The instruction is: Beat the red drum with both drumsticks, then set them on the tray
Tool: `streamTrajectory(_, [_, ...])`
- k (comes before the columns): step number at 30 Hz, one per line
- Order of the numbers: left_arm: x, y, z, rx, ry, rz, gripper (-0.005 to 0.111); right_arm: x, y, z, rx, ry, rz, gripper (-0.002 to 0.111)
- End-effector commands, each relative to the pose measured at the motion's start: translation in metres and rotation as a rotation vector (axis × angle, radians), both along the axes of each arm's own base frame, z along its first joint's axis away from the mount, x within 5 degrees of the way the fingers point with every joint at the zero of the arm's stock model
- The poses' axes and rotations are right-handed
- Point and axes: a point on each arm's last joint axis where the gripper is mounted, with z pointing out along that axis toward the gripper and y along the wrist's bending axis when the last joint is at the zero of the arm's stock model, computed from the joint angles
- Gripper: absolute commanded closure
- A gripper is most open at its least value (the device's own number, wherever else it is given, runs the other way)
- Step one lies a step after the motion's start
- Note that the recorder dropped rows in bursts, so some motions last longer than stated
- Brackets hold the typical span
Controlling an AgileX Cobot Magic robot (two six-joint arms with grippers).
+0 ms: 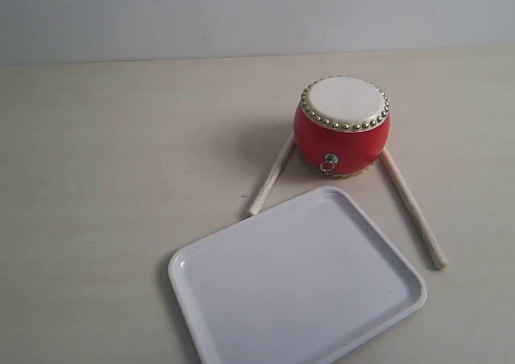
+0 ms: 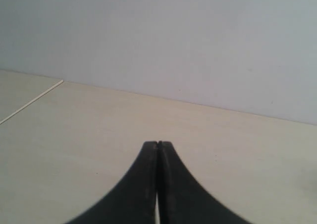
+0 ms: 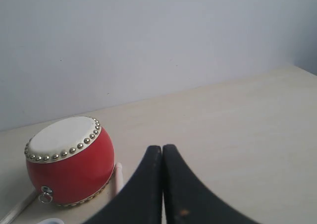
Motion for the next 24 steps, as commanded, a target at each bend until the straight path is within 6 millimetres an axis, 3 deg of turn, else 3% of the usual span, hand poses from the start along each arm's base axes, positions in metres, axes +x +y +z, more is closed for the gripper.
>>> streamTrajectory(1, [0.000,-0.001,0.007,-0.135,-0.103,-0.002,0.107,0.000,0.000,0.000,-0.003,-0.011,0.001,0.108])
streamTrajectory(4, [0.000,-0.001,0.013,-0.426,-0.207,-0.011,0.107,0.000,0.000,-0.001,-0.002,-0.006,0.001,0.108])
streamTrajectory(6, [-0.003,-0.001,0.028,-0.641,-0.386,-0.070,0.107,0.000,0.000,-0.001,-0.002,-0.006,0.001,0.108])
streamTrajectory(11, [-0.014,-0.003,0.054,-0.616,-0.684,-0.189,0.107,0.000,0.000,-0.001,-0.002,-0.006,0.001,0.108])
streamTrajectory(16, [-0.015,-0.005,0.056,-0.811,-0.698,-0.286,0.107,0.000,0.000,-0.001,-0.002,-0.006,0.001,0.108])
streamTrajectory(22, [-0.016,-0.006,0.057,-0.854,-0.694,-0.327,0.107,0.000,0.000,-0.001,-0.002,-0.006,0.001,0.108])
streamTrajectory(24, [-0.015,-0.006,0.056,-0.962,-0.679,-0.342,0.107,0.000,0.000,-0.001,-0.002,-0.006,0.001,0.108])
